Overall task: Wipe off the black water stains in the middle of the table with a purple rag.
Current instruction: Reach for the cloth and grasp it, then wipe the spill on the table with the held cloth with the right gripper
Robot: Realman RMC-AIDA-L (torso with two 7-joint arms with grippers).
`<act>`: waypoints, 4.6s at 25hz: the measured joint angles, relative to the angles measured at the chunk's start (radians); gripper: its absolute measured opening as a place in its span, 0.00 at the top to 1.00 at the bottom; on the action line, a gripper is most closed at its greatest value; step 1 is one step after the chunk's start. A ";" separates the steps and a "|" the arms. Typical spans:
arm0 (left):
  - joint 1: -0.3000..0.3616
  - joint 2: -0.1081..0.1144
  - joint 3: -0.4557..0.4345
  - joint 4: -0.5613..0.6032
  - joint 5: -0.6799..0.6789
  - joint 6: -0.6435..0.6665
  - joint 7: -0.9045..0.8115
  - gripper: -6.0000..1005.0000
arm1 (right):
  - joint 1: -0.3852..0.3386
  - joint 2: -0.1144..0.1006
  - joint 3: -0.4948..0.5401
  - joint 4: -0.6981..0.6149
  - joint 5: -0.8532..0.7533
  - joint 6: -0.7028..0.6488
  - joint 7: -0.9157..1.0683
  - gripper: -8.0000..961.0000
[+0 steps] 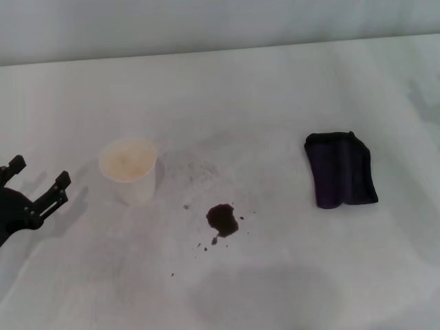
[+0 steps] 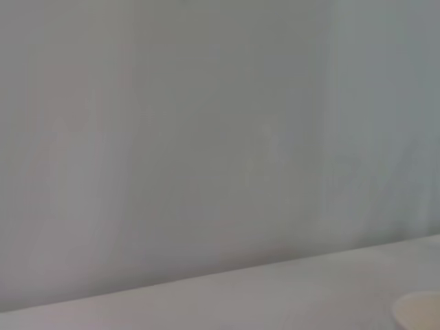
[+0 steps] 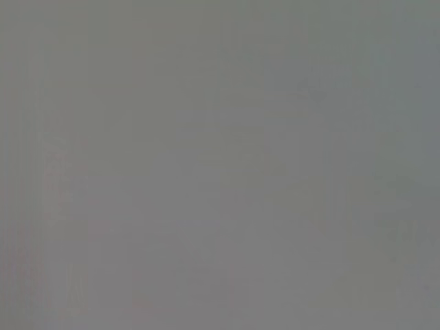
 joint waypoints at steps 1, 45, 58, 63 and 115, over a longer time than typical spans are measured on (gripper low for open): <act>0.000 0.001 0.000 -0.006 -0.002 -0.008 0.001 0.12 | -0.005 0.000 -0.008 0.016 0.000 0.000 0.018 0.27; -0.104 0.001 -0.258 -0.120 -0.038 -0.033 0.160 0.12 | 0.336 0.013 -0.417 1.015 -1.990 0.193 2.083 0.28; -0.121 0.002 -0.258 -0.123 -0.038 -0.031 0.176 0.12 | 0.330 0.015 -0.497 0.835 -1.973 0.050 2.145 0.30; -0.132 0.003 -0.254 -0.123 -0.032 -0.015 0.180 0.12 | 0.336 0.011 -0.507 0.793 -1.988 0.041 2.161 0.31; -0.199 0.002 -0.247 -0.115 -0.016 0.007 0.186 0.12 | 0.581 0.026 -1.048 0.623 -1.723 -0.141 2.110 0.92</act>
